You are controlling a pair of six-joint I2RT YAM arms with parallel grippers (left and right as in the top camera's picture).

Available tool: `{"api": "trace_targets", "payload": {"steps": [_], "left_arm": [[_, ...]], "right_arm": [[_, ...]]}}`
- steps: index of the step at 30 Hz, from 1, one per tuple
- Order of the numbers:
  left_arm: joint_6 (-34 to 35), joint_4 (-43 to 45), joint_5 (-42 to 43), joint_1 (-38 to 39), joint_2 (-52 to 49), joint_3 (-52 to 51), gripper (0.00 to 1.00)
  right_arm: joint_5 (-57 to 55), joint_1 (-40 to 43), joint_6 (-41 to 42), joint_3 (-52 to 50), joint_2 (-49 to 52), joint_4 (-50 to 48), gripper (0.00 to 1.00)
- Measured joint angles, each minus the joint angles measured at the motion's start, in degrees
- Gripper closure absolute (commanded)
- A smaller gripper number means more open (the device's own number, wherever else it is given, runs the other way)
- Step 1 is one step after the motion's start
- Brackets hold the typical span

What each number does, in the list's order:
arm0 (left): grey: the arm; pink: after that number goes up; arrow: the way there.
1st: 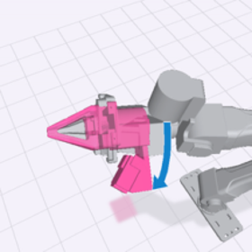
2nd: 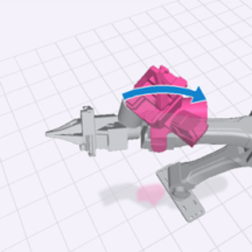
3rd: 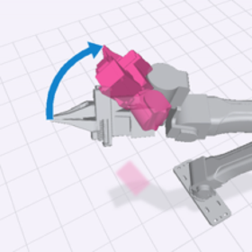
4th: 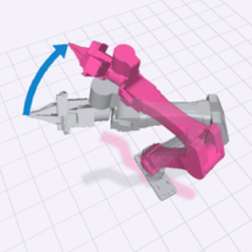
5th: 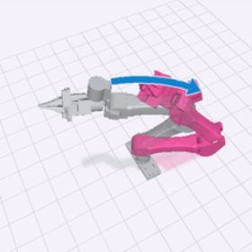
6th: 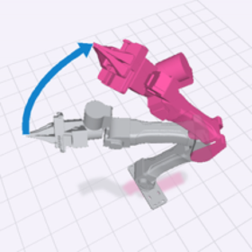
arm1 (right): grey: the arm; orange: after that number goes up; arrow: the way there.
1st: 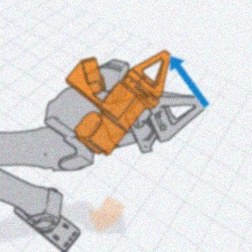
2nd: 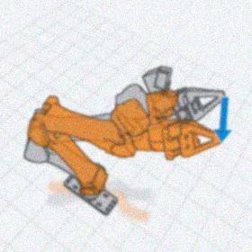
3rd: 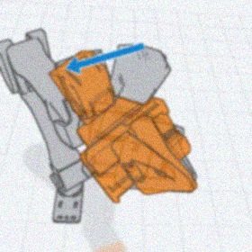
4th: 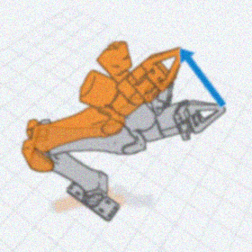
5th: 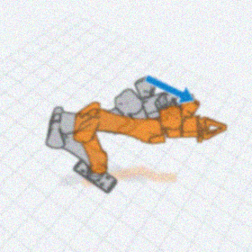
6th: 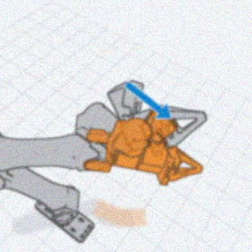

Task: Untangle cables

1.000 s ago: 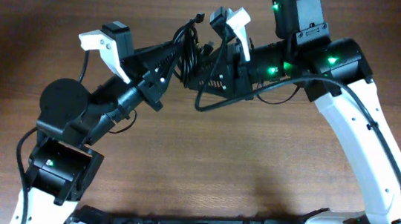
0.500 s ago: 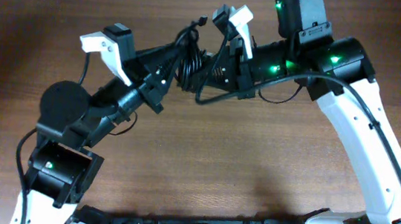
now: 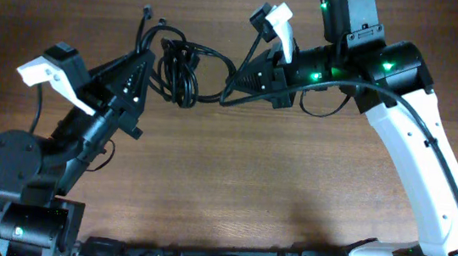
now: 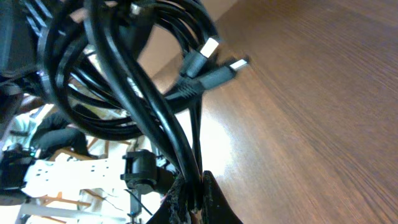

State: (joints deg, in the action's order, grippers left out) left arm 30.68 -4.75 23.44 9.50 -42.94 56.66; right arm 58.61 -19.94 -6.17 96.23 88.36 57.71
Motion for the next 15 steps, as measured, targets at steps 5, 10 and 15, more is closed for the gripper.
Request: {"api": "trace_targets", "payload": {"steps": [5, 10, 15], "left_arm": [[-0.24, -0.39, 0.35, -3.82, 1.6, -0.09, 1.0], [-0.39, -0.37, -0.76, -7.17, 3.45, -0.11, 0.98], [-0.87, -0.96, -0.72, -7.82, 4.39, -0.11, 0.97]], "right_arm": [[-3.06, 0.04, 0.94, 0.0, 0.0, 0.02, 0.96], [-4.61, 1.88, 1.73, 0.0, 0.0, 1.31, 0.96], [-4.66, 3.89, 1.79, 0.02, 0.0, 3.61, 0.77]]}}
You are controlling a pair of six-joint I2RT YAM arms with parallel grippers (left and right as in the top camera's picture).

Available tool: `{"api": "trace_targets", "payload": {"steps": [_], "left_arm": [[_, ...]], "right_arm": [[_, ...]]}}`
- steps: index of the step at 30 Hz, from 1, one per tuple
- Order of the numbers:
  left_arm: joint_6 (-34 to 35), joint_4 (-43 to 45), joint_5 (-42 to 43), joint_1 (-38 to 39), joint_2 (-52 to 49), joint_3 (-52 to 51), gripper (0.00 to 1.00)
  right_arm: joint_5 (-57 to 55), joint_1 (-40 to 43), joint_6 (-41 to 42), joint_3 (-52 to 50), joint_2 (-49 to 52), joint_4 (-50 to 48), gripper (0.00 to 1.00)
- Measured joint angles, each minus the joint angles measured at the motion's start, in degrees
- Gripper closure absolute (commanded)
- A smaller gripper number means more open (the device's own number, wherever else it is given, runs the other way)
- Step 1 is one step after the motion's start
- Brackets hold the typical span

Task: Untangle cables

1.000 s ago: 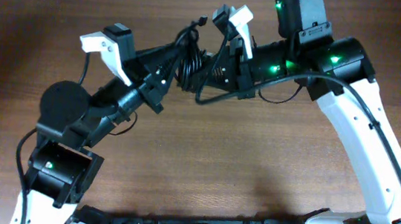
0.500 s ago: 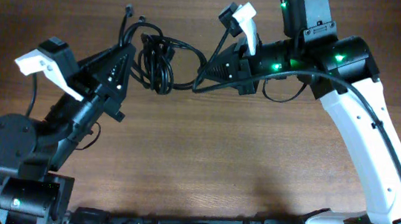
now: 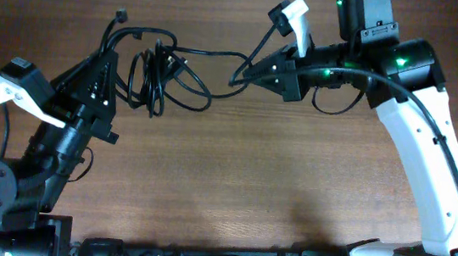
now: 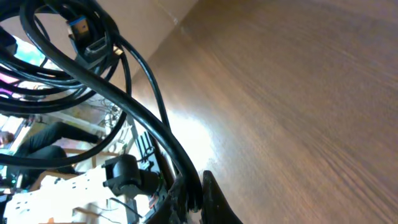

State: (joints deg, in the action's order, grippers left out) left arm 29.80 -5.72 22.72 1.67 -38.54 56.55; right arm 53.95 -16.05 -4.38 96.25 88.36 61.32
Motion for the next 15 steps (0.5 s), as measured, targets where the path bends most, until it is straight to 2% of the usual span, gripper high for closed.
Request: {"api": "trace_targets", "payload": {"steps": [1, 2, 3, 7, 15], "left_arm": [[0.0, -0.37, 0.33, -0.04, -0.02, 0.0, 0.97], [-0.02, -0.57, 0.92, -0.15, -0.02, 0.0, 0.97], [-0.04, -0.33, 1.73, -0.44, -0.02, 0.0, 0.97], [-0.24, -0.11, 6.82, -1.01, -0.09, 0.0, 0.97], [-1.29, -0.13, 25.2, -1.05, -3.93, 0.0, 0.96]], "right_arm": [[0.0, 0.0, 0.09, -0.02, 0.0, 0.33, 0.67], [-0.48, 0.0, 0.2, 0.0, 0.0, 0.79, 0.36], [-1.22, 0.22, 0.55, -0.02, 0.0, 1.09, 0.25], [-1.33, 0.63, 0.87, -0.02, 0.0, 1.09, 0.22], [4.2, 0.52, 1.01, -0.02, 0.0, 1.49, 0.22]]}}
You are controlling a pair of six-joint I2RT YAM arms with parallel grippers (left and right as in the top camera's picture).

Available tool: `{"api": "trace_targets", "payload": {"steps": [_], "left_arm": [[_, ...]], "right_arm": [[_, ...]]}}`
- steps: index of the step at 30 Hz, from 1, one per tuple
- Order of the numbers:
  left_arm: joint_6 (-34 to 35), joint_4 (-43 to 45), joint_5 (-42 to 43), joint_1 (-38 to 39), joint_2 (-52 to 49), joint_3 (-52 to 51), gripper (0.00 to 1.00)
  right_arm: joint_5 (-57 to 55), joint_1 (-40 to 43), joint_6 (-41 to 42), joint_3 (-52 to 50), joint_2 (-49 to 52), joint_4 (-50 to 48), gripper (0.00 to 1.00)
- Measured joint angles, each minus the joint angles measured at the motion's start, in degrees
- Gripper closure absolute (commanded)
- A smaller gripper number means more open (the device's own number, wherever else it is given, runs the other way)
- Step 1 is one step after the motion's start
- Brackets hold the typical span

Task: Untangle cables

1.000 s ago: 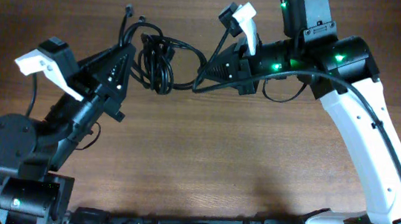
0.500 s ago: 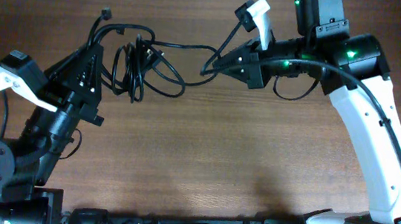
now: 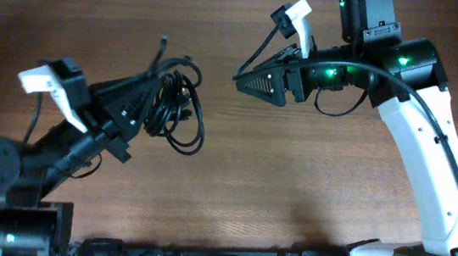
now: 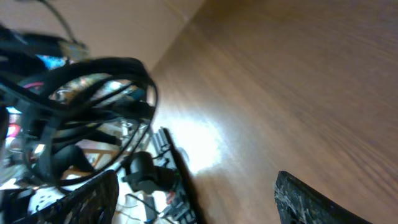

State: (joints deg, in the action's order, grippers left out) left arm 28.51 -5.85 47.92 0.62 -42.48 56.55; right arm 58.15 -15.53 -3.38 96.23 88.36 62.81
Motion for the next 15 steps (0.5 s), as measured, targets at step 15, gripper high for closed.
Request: {"api": "trace_targets", "payload": {"steps": [15], "left_arm": [[-1.9, 16.35, 22.4, 0.0, -9.64, -0.02, 1.0]], "right_arm": [[3.1, -0.26, -6.08, 0.0, 0.0, -0.9, 0.23]]}}
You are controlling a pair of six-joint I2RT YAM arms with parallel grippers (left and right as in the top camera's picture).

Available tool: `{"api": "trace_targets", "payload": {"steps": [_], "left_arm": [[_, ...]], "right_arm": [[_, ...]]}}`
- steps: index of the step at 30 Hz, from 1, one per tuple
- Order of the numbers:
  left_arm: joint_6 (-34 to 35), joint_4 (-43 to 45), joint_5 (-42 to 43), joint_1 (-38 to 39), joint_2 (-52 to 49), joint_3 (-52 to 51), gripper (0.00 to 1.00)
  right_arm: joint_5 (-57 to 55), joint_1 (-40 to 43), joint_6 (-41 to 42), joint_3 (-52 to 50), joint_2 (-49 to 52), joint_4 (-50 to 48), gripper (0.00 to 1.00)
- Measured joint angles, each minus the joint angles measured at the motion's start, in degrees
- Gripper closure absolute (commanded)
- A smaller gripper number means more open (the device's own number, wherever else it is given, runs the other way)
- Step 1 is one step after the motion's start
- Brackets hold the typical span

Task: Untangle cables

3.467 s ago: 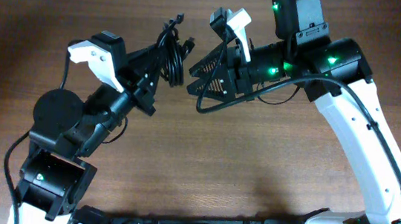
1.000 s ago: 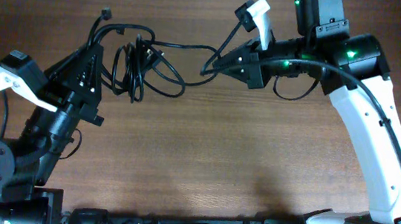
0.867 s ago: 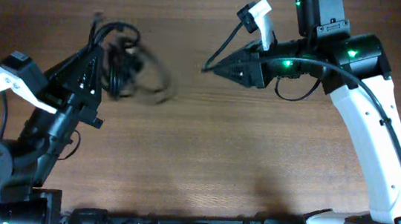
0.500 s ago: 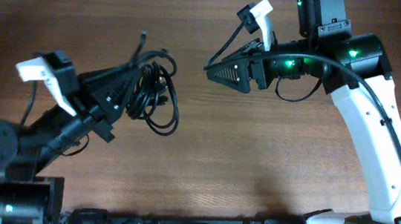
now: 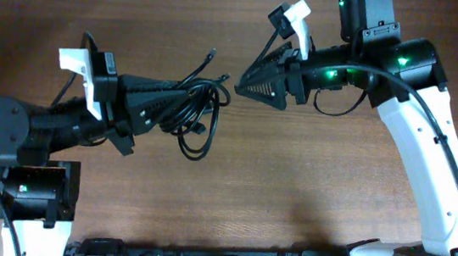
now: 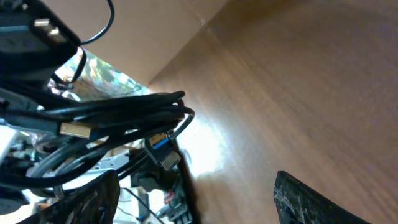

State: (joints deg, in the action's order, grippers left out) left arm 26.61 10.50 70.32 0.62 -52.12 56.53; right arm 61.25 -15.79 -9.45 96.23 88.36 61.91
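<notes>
A bundle of black cables (image 5: 196, 112) hangs from my left gripper (image 5: 170, 103), which is shut on it above the wooden table (image 5: 289, 202). One loop (image 5: 196, 144) sags below the bundle and a loose end (image 5: 211, 54) sticks up. My right gripper (image 5: 240, 85) stands open just right of the bundle and holds nothing. In the right wrist view the bundle (image 6: 118, 112) lies ahead of the open right gripper (image 6: 198, 182), with a gold plug (image 6: 74, 129) and a blue plug (image 6: 163, 150) showing.
The table's far edge runs along the top of the overhead view. A thin black cable (image 5: 334, 105) loops at the right arm's wrist. Bare wood lies in front of both arms.
My left gripper has swung to point right, and the bundle now sits closer to the right gripper. The right gripper stays open in about the same place.
At first both grippers were shut on the tangled cables, close together. Then they stood farther apart with cable stretched between them. After that the right gripper was open and empty, with the bundle hanging at the left gripper, which now holds it near the right one.
</notes>
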Motion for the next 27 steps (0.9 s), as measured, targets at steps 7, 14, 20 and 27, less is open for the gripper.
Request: {"api": "trace_targets", "payload": {"steps": [7, 14, 20, 27], "left_arm": [[12.07, 4.7, -4.33, 0.0, -1.64, -0.02, 1.0], [24.55, 11.54, -7.91, 0.0, -2.86, -0.02, 1.0], [30.25, 11.61, -10.25, 0.0, -4.04, -0.02, 1.0], [31.19, 8.11, -12.57, 0.0, -4.15, -0.02, 1.0]], "right_arm": [[0.24, -0.07, -7.34, 0.0, 0.0, -2.86, 0.23], [0.37, -2.29, -8.68, 0.0, 0.0, -6.51, 0.39], [0.37, -5.11, -9.01, 0.0, 0.0, -8.83, 0.4], [-1.49, -5.09, -7.67, 0.0, 0.0, -8.92, 0.48]]}}
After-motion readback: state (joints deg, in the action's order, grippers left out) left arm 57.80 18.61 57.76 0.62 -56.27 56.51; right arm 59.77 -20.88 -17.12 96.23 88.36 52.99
